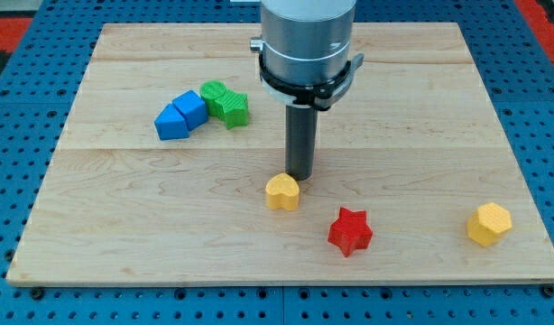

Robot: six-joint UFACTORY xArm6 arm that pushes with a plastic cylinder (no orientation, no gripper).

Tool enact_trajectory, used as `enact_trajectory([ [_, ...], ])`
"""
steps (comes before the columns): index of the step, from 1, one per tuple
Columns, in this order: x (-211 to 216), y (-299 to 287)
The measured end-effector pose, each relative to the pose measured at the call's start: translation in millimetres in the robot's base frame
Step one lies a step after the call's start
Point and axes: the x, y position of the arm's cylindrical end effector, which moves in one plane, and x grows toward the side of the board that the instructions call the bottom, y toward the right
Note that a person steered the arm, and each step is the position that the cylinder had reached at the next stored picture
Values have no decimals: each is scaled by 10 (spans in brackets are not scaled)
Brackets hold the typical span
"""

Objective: Separate the blue blocks

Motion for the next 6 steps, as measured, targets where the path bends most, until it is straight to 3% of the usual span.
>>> enact_trajectory([
  [1,24,73],
  [2,-227,-71],
  [4,-1022,-1254],
  [6,-956,-1631],
])
